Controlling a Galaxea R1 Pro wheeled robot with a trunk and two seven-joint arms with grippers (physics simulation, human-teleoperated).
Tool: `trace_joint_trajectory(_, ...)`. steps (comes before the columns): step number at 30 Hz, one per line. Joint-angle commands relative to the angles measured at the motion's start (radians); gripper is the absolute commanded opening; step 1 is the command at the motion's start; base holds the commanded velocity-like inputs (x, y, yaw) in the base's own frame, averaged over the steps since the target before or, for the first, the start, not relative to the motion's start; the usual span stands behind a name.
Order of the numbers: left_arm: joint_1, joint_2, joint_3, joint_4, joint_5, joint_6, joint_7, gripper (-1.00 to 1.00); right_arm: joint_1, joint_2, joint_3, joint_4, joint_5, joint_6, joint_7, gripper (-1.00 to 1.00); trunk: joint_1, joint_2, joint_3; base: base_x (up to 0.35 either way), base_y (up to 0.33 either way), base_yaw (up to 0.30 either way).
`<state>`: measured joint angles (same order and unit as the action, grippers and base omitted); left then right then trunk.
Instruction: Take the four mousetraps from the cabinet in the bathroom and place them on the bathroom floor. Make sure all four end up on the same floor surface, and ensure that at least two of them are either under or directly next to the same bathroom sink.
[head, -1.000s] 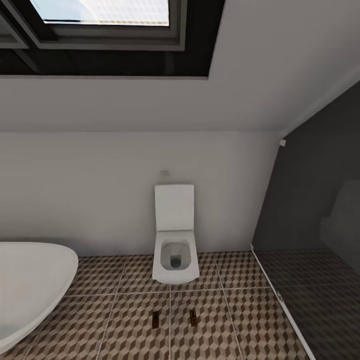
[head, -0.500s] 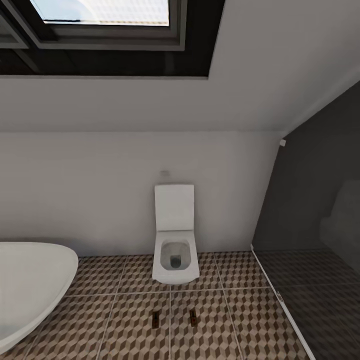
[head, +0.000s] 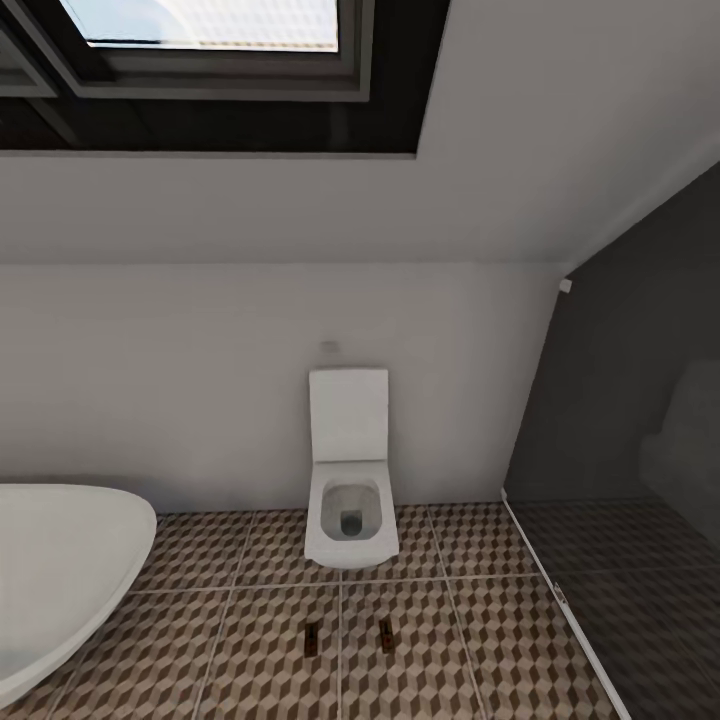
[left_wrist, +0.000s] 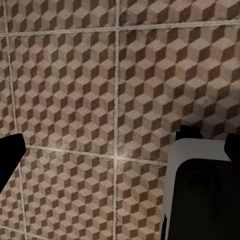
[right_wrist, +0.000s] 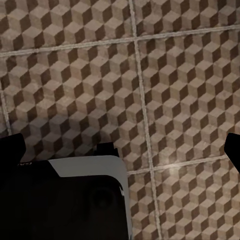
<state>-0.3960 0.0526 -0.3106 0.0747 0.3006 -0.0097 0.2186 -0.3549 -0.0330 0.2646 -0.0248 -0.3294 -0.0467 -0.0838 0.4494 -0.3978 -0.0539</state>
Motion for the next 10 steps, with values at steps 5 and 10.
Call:
trace_joint_trajectory(5, -0.001, 0.0, -0.008, 0.002, 0.008, -0.001, 0.001, 1.0, -0.001, 0.001, 0.008, 0.0, -0.01, -0.002, -0.002, 1.0, 0.001, -0.002, -0.002, 0.0, 0.0, 0.0)
trace_joint_trajectory(10, -0.001, 0.0, -0.008, 0.002, 0.008, -0.001, 0.001, 1.0, -0.001, 0.001, 0.008, 0.0, -0.009, -0.002, -0.002, 1.0, 0.001, -0.002, -0.002, 0.0, 0.0, 0.0)
